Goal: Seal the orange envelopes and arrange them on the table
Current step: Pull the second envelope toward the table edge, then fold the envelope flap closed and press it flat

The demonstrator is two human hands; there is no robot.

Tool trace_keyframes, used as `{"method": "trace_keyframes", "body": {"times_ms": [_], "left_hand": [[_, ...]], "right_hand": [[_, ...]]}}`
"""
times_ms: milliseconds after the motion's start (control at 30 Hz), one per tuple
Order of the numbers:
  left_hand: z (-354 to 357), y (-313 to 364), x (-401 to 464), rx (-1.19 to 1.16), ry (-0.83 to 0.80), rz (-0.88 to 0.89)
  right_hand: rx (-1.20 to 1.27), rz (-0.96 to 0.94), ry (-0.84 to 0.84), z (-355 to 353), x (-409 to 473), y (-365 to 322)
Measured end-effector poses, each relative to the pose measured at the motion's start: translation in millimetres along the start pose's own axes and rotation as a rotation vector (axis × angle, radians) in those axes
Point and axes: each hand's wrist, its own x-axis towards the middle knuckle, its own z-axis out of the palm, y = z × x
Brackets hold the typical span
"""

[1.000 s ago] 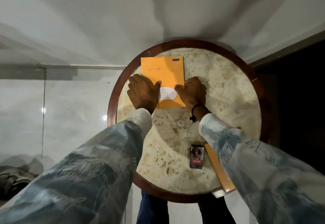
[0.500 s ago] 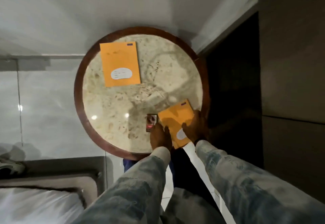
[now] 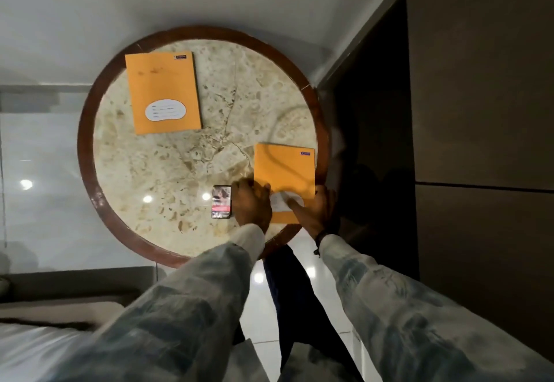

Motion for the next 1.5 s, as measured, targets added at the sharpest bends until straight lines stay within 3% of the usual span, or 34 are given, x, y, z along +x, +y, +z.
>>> {"method": "trace_keyframes", "body": {"times_ms": [167,467,667,867,1000,1100,1200,1333,1400,1500], "left_hand": [[-76.1,42.0,59.9,0.029,0.116,0.195],[-195.7,25.7,212.3,0.068,0.308,0.138],[-206.5,10.7,234.0,0.303,0.246,0.186],[-222.1,15.5,259.6,0.08,0.071,-0.048],[-237.0,10.2,267.6,-0.109,-0.078,0.04],[-245.9,7.5,263.7,-0.165,-0.203,0.191],[-244.7,8.7,253.1,-0.091,-0.138,0.408],[-237.6,10.6,227.0,-0.201,0.132,0.648],[-226.9,5.1,210.1,-0.27,0.261,0.675],[-210.7,-3.4,195.2,-0.3,0.274,0.575]], "right_hand": [[0.02,-0.175,0.121,6.6,11.4,-98.1],[-0.122,-0.422,0.059,112.7,50.0,-264.7],[-0.149,-0.383,0.062,154.3,50.5,-268.3],[-0.192,-0.367,0.071,152.7,51.9,-284.7],[-0.108,-0.293,0.045,147.3,64.3,-293.6],[0.088,-0.265,-0.011,136.7,79.5,-305.6],[0.283,-0.264,-0.017,123.0,81.3,-309.6],[0.453,-0.523,0.284,123.7,46.3,-292.9],[0.508,-0.641,0.404,131.9,29.7,-280.9],[0.379,-0.672,0.442,142.0,20.0,-268.1]]}}
